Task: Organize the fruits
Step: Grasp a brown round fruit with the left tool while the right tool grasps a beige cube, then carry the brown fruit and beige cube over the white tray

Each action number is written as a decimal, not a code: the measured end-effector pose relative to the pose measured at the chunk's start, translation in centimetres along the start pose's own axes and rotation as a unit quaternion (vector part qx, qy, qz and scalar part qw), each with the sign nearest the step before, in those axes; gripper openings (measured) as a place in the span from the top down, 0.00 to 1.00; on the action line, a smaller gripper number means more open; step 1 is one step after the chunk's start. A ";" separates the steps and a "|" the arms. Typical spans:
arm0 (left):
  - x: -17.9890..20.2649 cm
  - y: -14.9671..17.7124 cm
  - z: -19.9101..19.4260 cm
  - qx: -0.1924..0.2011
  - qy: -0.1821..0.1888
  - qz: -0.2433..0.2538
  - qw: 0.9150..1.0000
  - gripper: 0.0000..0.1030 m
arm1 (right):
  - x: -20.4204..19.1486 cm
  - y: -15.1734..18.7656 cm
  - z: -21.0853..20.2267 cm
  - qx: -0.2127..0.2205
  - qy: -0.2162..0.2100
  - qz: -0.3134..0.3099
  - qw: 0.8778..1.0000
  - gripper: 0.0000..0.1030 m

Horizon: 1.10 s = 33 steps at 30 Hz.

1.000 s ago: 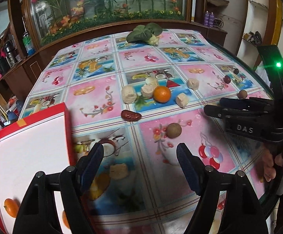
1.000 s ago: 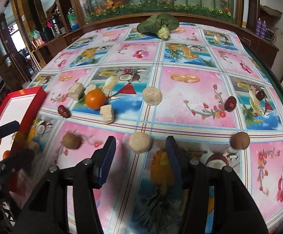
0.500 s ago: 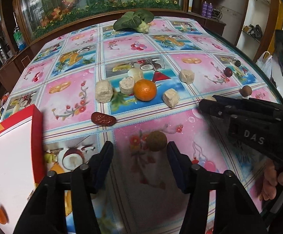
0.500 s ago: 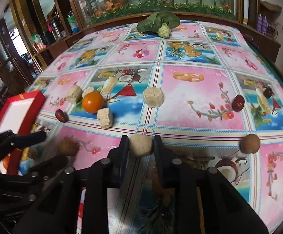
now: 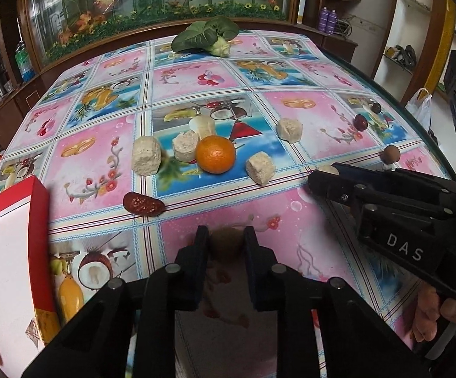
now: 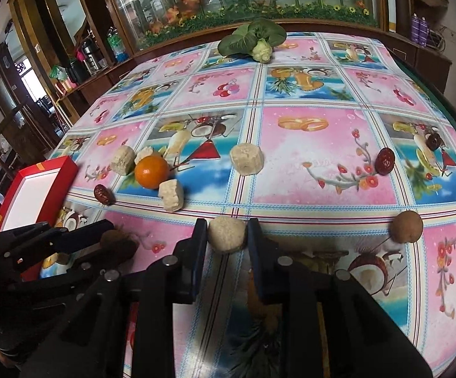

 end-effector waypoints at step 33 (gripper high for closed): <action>-21.1 10.4 -11.4 0.063 -0.146 -0.161 0.974 0.80 | -26.8 2.3 0.4 0.034 -0.149 -0.237 0.959 0.73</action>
Point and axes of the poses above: each gripper's, at about its wrist camera, not at the fingertips, and z roughly the way its jaws point, x to its right, y to its underside, the point moved 10 cm from there along z, roughly the way its jaws point, and after that the axes turned 7 degrees about -x, right-handed, at the moved point
